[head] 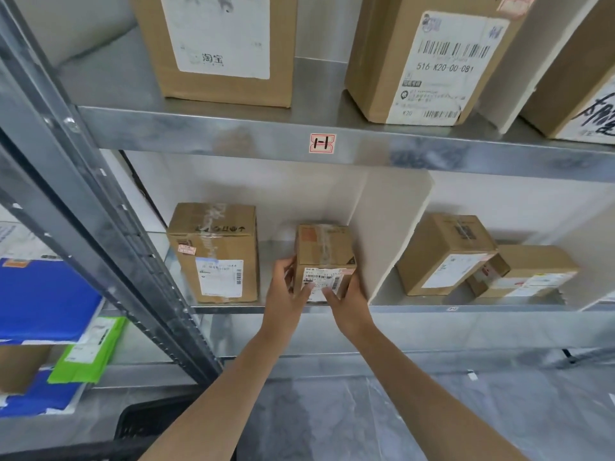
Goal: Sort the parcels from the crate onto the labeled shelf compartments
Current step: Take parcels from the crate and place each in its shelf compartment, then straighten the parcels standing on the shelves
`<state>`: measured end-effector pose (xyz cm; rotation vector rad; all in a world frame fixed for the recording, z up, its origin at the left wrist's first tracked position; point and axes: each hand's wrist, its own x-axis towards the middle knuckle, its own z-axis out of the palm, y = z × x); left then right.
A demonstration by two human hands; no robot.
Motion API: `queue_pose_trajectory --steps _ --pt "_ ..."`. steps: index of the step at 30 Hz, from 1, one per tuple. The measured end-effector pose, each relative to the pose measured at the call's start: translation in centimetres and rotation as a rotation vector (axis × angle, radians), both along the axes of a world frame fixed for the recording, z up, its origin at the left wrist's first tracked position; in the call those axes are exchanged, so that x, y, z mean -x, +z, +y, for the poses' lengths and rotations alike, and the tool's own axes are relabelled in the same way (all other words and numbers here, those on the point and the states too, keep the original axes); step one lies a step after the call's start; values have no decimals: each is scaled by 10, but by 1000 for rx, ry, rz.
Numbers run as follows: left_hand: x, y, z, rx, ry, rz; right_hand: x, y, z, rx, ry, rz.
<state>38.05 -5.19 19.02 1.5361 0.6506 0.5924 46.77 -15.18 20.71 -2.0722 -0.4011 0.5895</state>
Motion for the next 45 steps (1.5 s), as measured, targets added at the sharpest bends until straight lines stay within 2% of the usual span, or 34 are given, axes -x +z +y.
queue_pose_trajectory --steps 3,6,11,16,20,26,31,34,36,37,40,45 --pt "-1 -2 1 -7 -14 34 2 -6 -4 0 -4 50" --pt "2 -3 -3 1 -8 77 13 -5 -17 86 47 112" --pt "14 21 -16 -45 43 106 26 31 -46 128 93 234" --pt "20 84 -17 -196 74 79 26 102 -39 43 275 20" --pt "32 151 -17 -341 62 14 33 174 -28 -141 423 -240" --pt "65 251 -14 -745 135 -49 39 275 -20 -397 538 -630" --pt "83 312 3 -914 320 -102 46 325 1 -514 467 -726" --pt "84 329 22 -960 488 -86 50 337 18 -446 470 -762" --pt "80 332 34 -987 547 -20 48 341 33 -379 425 -715" --pt "77 332 40 -972 558 23 47 343 41 -346 403 -628" --pt "65 326 60 -776 520 67 43 340 60 -274 367 -325" --pt "56 316 86 -631 423 4 35 324 97 -294 329 -342"
